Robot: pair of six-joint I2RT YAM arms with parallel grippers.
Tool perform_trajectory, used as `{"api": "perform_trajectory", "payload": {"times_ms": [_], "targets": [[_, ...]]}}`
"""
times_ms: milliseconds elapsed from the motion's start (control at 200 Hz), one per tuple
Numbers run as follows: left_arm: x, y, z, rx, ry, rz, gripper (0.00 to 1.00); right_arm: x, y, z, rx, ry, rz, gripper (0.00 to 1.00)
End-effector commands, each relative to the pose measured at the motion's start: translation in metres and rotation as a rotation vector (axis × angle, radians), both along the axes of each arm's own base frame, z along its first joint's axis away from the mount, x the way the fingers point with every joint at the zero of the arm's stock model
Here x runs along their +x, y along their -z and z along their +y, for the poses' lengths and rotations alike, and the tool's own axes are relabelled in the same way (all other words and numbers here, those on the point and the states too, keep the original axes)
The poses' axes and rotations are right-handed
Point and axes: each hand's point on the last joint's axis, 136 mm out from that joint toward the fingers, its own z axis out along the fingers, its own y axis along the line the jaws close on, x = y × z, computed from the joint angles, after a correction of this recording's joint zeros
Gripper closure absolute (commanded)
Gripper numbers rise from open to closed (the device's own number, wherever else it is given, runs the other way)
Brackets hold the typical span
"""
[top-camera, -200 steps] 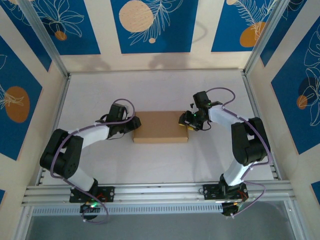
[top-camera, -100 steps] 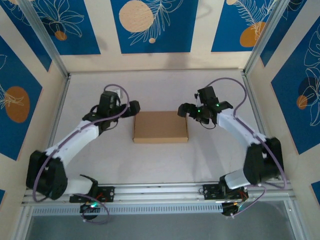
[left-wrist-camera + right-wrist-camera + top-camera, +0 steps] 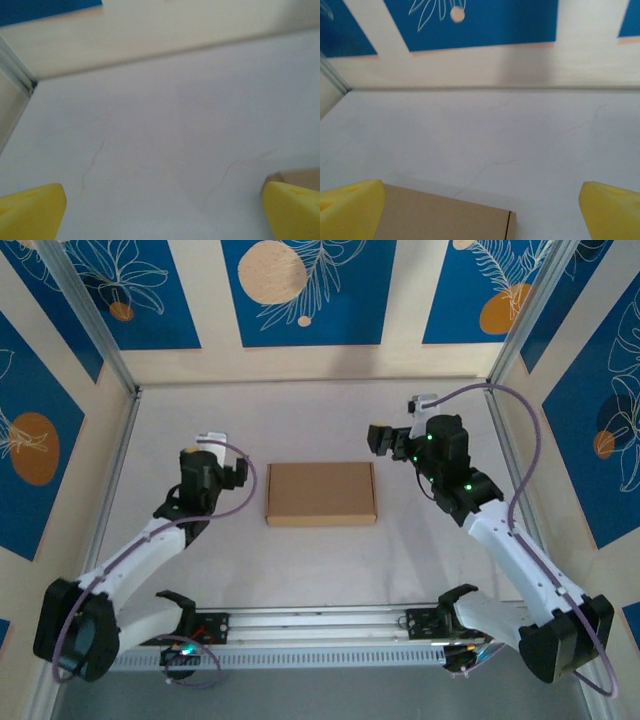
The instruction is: Fold the paper box
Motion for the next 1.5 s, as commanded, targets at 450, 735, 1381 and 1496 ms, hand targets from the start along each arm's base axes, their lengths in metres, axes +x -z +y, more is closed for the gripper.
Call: {"api": "perform_trajectory", "payload": {"times_ms": [450, 735, 1381, 1496], "targets": [[0.024, 0.061, 0.054, -0.037, -0.059, -0.106, 0.00, 0.027, 0.138, -0.092, -0.249, 0.252, -0.079, 0.01], [0.023, 0.078, 0.040, -0.060, 0.050, -0.149, 0.00, 0.022, 0.176, -0.110, -0.132, 0.254, -0.176, 0.01], [0.028, 0.083, 0.024, -0.111, 0.193, -0.084, 0.00, 0.037, 0.192, -0.086, -0.046, -0.005, -0.040, 0.01], [0.016, 0.076, 0.030, -0.104, 0.159, -0.170, 0.00, 0.023, 0.186, -0.072, -0.055, -0.090, -0.113, 0.01]]}}
